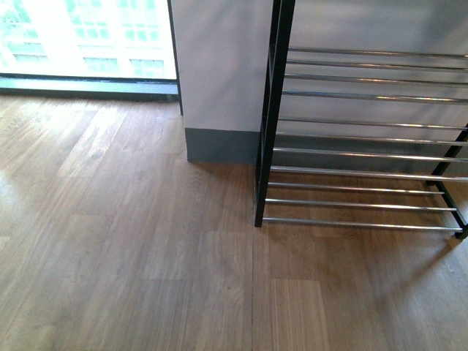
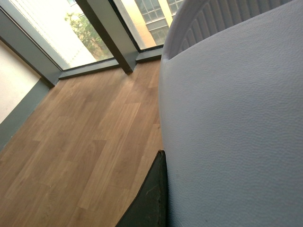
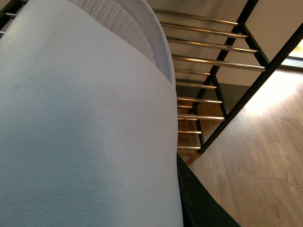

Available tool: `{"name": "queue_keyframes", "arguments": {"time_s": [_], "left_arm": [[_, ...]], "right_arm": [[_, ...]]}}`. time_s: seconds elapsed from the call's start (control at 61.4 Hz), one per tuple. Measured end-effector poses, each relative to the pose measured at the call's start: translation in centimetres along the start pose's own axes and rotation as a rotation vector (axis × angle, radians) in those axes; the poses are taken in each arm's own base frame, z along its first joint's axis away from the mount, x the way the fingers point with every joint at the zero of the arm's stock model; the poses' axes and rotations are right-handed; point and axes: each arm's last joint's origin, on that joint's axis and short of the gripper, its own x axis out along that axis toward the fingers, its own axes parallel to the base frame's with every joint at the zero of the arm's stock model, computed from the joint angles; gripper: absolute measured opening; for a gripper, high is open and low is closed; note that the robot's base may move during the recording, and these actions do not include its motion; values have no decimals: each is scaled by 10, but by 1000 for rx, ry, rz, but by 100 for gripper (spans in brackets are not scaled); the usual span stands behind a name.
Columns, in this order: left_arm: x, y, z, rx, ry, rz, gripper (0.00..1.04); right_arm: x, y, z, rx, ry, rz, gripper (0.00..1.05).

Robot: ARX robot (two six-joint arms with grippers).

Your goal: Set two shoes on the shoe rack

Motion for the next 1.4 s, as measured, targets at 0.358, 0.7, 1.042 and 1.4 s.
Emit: {"name": "queue_keyframes", "arguments": {"time_s": [0.358,0.7,1.042,1.4], "left_arm": [[0,0,0,0,0,0,2],[0,0,0,0,0,0,2],[0,0,0,0,0,0,2],[0,0,0,0,0,0,2]], "right_arm": [[0,0,0,0,0,-1,1],[0,0,0,0,0,0,1],[0,0,0,0,0,0,1],[41,-1,42,55,-162,124,1]]}}
